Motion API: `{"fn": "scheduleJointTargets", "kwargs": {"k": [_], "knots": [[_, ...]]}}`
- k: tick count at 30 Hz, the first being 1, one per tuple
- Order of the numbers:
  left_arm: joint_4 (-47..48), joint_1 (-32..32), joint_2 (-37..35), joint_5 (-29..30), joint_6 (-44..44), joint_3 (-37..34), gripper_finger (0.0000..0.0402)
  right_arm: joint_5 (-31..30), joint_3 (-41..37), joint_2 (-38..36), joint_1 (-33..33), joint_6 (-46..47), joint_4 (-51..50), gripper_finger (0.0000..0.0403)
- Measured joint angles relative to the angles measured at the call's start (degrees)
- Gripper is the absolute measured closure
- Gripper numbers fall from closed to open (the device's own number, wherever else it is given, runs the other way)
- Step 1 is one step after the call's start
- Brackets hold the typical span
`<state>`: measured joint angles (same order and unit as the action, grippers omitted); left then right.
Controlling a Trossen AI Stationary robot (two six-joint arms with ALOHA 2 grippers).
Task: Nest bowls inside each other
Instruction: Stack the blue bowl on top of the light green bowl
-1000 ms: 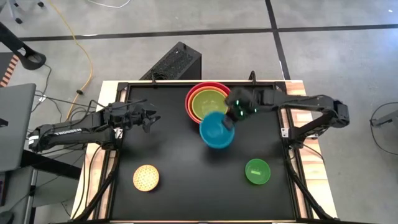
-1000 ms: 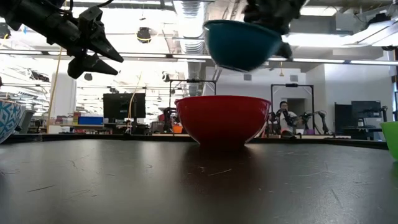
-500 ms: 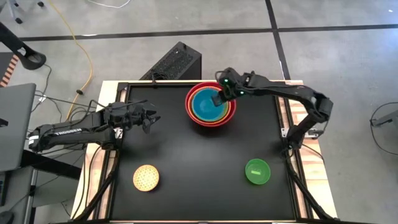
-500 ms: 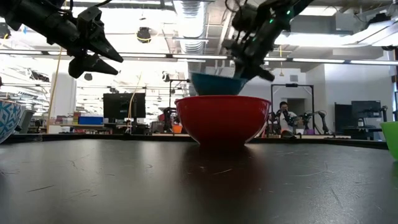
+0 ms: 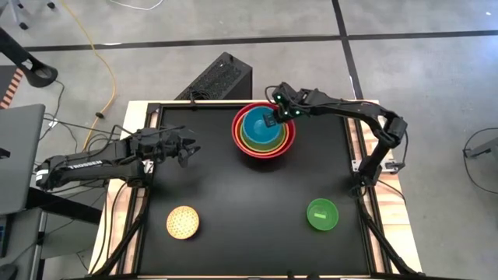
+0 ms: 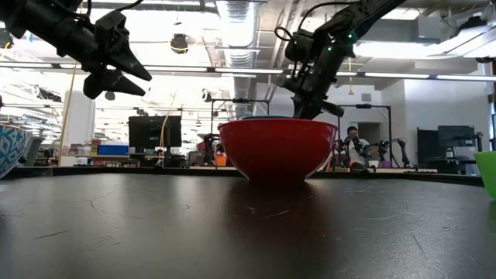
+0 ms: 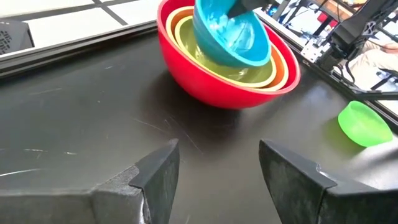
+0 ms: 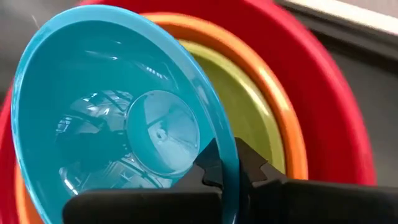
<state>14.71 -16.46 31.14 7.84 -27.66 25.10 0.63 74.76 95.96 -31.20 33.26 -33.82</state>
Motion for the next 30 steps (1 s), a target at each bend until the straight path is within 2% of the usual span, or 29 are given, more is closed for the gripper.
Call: {"fn": "scheduleJointTargets", "kwargs": {"k": [14, 18, 30], "knots": [[0.1, 0.0, 0.0, -1.6, -0.3, 0.0, 0.0191, -5.9, 0.0, 2.6, 2.6, 3.8, -0.9, 0.0386], [0.1, 0.0, 0.0, -1.8, -0.4, 0.0, 0.0191, -5.5, 0.0, 2.6, 2.6, 3.8, -0.4, 0.0385], [0.0, 0.0, 0.0, -2.1, -0.5, 0.0, 0.0191, -5.3, 0.0, 2.6, 2.8, 3.8, -2.0, 0.0339]]}}
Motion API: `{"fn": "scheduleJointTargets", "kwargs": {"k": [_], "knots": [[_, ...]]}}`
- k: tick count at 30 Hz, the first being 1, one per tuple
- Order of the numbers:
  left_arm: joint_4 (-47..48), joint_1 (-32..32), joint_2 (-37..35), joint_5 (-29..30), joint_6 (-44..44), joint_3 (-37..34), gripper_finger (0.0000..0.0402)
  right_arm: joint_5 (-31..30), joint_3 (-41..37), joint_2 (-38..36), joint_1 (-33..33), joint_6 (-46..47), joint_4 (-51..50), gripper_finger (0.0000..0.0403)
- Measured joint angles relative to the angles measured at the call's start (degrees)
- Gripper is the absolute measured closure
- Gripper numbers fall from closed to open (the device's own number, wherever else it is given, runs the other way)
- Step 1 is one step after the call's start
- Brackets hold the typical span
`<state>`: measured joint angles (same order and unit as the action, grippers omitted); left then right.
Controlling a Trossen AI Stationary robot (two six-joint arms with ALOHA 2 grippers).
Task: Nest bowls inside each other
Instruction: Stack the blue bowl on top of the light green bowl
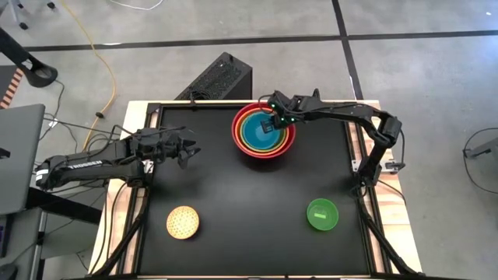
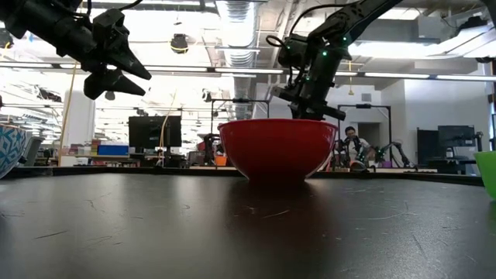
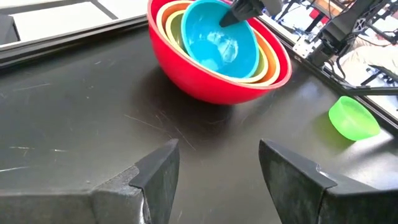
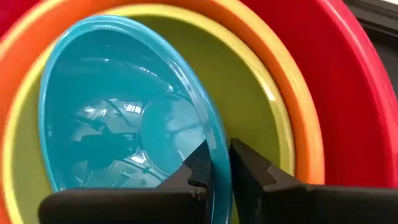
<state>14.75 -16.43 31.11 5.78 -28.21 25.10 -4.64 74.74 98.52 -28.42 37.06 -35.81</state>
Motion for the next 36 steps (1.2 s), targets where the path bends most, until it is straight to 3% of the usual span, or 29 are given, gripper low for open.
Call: {"fn": "scheduleJointTargets", "kwargs": {"k": [23, 26, 36], "knots": [[0.0, 0.0, 0.0, 0.0, 0.5, 0.0, 0.0191, 0.0, 1.0, 0.0, 0.5, -2.7, -3.1, 0.0332], [0.0, 0.0, 0.0, 0.0, 0.5, 0.0, 0.0191, 0.1, 2.4, -0.1, 0.5, -2.8, -3.0, 0.0312], [0.0, 0.0, 0.0, -0.6, 0.5, 0.0, 0.0191, 0.6, 6.3, -0.1, 0.5, -4.2, -8.5, 0.0191]]}}
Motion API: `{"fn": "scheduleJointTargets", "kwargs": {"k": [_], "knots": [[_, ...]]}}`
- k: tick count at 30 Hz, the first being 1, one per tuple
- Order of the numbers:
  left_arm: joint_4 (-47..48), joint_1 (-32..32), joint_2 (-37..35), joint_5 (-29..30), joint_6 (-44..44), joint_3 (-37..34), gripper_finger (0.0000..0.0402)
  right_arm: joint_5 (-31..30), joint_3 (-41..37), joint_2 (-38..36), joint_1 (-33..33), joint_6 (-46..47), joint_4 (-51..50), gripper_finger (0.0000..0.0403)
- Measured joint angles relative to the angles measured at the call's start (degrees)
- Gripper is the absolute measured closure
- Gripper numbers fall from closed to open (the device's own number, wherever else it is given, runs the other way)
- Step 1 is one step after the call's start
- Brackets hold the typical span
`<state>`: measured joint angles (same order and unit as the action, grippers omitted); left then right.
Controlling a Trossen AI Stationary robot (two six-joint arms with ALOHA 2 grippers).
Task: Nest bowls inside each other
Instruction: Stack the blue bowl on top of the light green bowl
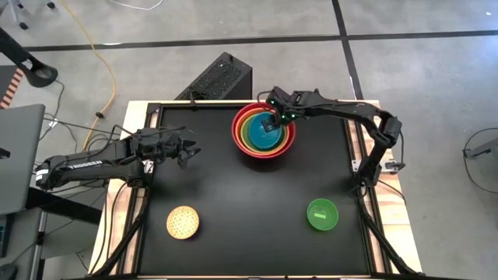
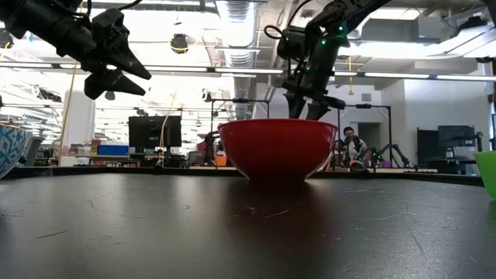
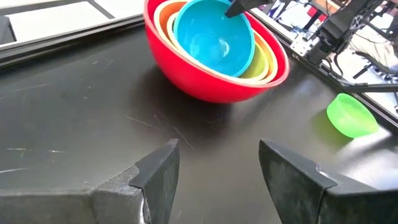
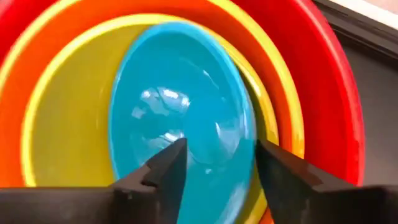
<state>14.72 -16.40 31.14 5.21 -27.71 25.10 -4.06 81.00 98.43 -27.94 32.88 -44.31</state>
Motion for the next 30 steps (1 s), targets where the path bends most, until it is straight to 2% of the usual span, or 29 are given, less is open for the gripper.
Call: {"fn": "scheduleJointTargets", "kwargs": {"k": [5, 9, 11, 15, 19, 21, 27, 30], "knots": [[0.0, 0.0, 0.0, 0.0, 0.0, 0.0, 0.0191, -0.1, 3.7, 0.0, -0.4, -1.5, -3.9, 0.0173], [0.0, 0.0, 0.0, -0.1, 0.0, 0.0, 0.0191, -1.0, 7.4, 0.0, -0.4, -1.9, -7.7, 0.0178], [0.0, 0.0, 0.0, -0.4, 0.0, 0.0, 0.0191, -4.0, 8.3, 0.0, -0.1, -1.9, -9.0, 0.0186], [0.0, 0.0, 0.0, -0.4, 0.0, 0.0, 0.0191, -11.3, 8.3, 0.1, 0.6, -1.4, -9.2, 0.0237], [0.0, 0.0, 0.0, -0.4, 0.0, 0.0, 0.0191, -13.1, 8.3, 1.3, 1.6, -2.6, -8.2, 0.0352], [0.0, 0.0, 0.0, -0.4, 0.0, 0.0, 0.0191, -13.3, 7.5, 1.4, 2.3, -4.2, -6.2, 0.0388], [0.0, 0.0, 0.0, -0.4, -0.2, 0.0, 0.0191, -19.3, 5.7, 1.9, 4.0, -2.5, -6.1, 0.0398], [0.0, 0.0, 0.0, -0.4, -0.2, 0.0, 0.0191, -20.2, 5.7, 2.3, 4.2, -2.5, -6.3, 0.0398]]}}
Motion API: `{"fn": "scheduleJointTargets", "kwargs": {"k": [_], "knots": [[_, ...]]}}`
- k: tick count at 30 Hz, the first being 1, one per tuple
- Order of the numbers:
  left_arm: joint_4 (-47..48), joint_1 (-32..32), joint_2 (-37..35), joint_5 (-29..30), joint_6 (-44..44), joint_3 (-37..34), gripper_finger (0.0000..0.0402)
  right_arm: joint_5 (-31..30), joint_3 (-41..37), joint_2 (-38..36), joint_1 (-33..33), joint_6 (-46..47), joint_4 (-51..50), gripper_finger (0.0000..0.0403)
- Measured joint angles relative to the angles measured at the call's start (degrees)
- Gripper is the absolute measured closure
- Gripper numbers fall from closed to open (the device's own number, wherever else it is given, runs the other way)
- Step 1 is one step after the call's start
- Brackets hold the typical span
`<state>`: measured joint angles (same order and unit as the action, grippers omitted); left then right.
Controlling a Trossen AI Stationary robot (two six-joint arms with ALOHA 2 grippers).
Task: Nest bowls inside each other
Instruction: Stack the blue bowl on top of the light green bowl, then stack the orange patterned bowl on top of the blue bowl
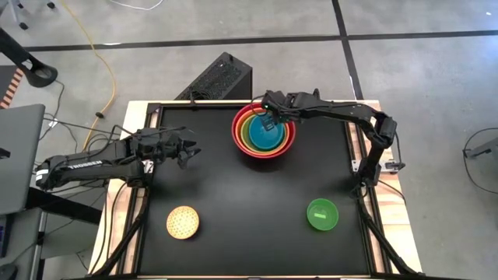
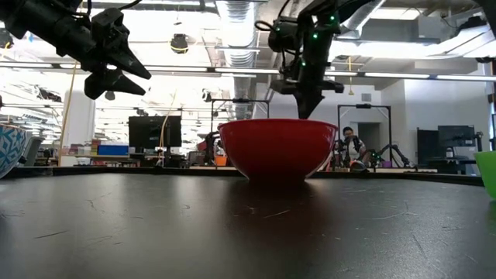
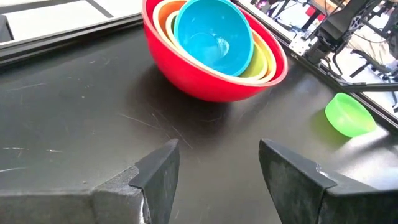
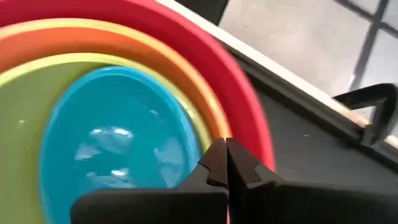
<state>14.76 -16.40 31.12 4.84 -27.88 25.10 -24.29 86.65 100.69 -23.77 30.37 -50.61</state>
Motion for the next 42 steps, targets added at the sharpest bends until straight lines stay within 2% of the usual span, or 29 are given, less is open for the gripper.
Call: {"fn": "scheduleJointTargets", "kwargs": {"k": [9, 13, 19, 22, 26, 30, 33, 36, 40, 42], "knots": [[0.5, 0.0, 0.0, 0.0, 0.1, 0.0, 0.0191, 1.5, 0.0, 3.7, 0.3, -0.2, 0.2, 0.0401], [1.0, 0.0, 0.0, -0.3, -0.1, 0.0, 0.0191, -0.9, 0.0, 4.2, 1.0, -0.8, 0.0, 0.0401], [1.5, 0.0, 0.0, -1.2, -0.3, 0.0, 0.0191, -2.5, 0.1, 0.5, 1.3, -0.9, 0.1, 0.0402], [1.5, 0.0, 0.0, -1.4, -0.3, 0.0, 0.0191, 1.0, 0.1, -2.8, 2.6, -0.8, 0.4, 0.0401], [1.5, 0.0, 0.0, -5.8, 0.5, 0.0, 0.0191, 6.8, 0.2, -7.4, 7.3, -0.9, 1.0, 0.04], [2.8, 1.5, 0.0, -17.3, 0.8, 0.0, 0.0191, 10.3, 0.2, -10.2, 14.6, -1.8, 2.1, 0.04], [2.5, 5.5, 0.0, -24.0, 1.7, 0.0, 0.0191, 13.9, 0.2, -11.3, 20.5, -4.5, 4.3, 0.0399], [2.6, 10.9, 0.0, -23.0, 4.0, 0.0, 0.0191, 16.2, 0.2, -10.6, 26.1, -5.2, 8.4, 0.0399], [3.0, 15.6, 0.0, -15.0, 5.8, 0.0, 0.0191, 17.0, 0.2, -7.6, 31.2, -5.5, 20.3, 0.0399], [2.9, 17.1, 0.0, -17.0, 7.2, 0.0, 0.0191, 17.0, 0.2, -5.6, 32.4, -5.6, 27.2, 0.0399]]}}
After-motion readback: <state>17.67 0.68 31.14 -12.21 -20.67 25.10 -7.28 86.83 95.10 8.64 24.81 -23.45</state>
